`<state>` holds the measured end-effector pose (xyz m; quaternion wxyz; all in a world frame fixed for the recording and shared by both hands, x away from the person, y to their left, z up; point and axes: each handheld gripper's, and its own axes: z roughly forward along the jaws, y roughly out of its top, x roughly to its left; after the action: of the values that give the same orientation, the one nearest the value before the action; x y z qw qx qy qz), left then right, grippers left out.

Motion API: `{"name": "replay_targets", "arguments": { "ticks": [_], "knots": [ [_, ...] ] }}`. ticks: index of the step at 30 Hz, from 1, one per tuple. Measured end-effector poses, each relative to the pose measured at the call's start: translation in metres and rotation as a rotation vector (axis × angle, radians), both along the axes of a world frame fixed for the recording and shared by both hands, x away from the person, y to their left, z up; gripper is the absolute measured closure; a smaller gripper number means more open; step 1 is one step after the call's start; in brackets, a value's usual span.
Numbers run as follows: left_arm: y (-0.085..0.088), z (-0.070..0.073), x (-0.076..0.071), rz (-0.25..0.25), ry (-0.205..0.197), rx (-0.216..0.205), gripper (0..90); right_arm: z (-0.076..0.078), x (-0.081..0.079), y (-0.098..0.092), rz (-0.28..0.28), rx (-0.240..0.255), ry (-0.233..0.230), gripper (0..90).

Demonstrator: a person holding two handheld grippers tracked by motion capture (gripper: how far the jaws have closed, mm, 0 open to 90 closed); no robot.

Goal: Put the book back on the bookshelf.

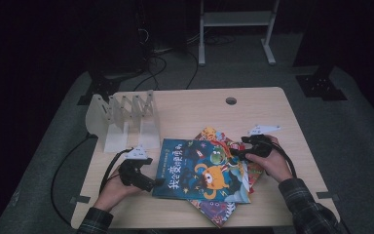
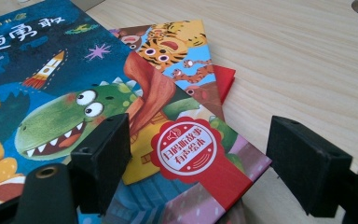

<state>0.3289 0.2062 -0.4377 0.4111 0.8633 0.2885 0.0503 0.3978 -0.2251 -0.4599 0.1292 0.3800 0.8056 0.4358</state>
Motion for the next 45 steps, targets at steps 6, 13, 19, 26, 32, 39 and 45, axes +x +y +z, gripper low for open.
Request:
{"name": "replay_targets", "arguments": {
  "ticks": [6,13,19,26,32,39,45],
  "knots": [
    [0.008,-0.002,-0.003,0.022,0.004,-0.004,0.0,0.001,-0.005,0.008,0.009,-0.010,-0.002,21.1],
    [0.013,-0.005,-0.004,0.041,0.014,0.002,0.0,0.004,-0.014,0.024,0.049,-0.052,-0.054,26.0],
    [0.011,-0.008,-0.004,0.035,0.024,0.018,0.0,0.008,-0.022,0.038,0.081,-0.073,-0.045,25.0],
    [0.009,-0.010,-0.004,0.026,0.027,0.025,0.0,0.006,-0.017,0.031,0.045,-0.074,-0.039,14.7],
    [0.008,-0.012,-0.004,0.027,0.033,0.025,0.0,0.003,-0.013,0.026,0.034,-0.049,-0.010,12.8],
    [0.010,-0.012,-0.006,0.030,0.038,0.025,0.0,0.000,-0.020,0.028,0.036,-0.006,0.025,13.6],
    [0.015,-0.013,-0.006,0.036,0.042,0.014,0.0,0.001,-0.025,0.036,0.051,-0.012,0.028,13.9]
  ]
}}
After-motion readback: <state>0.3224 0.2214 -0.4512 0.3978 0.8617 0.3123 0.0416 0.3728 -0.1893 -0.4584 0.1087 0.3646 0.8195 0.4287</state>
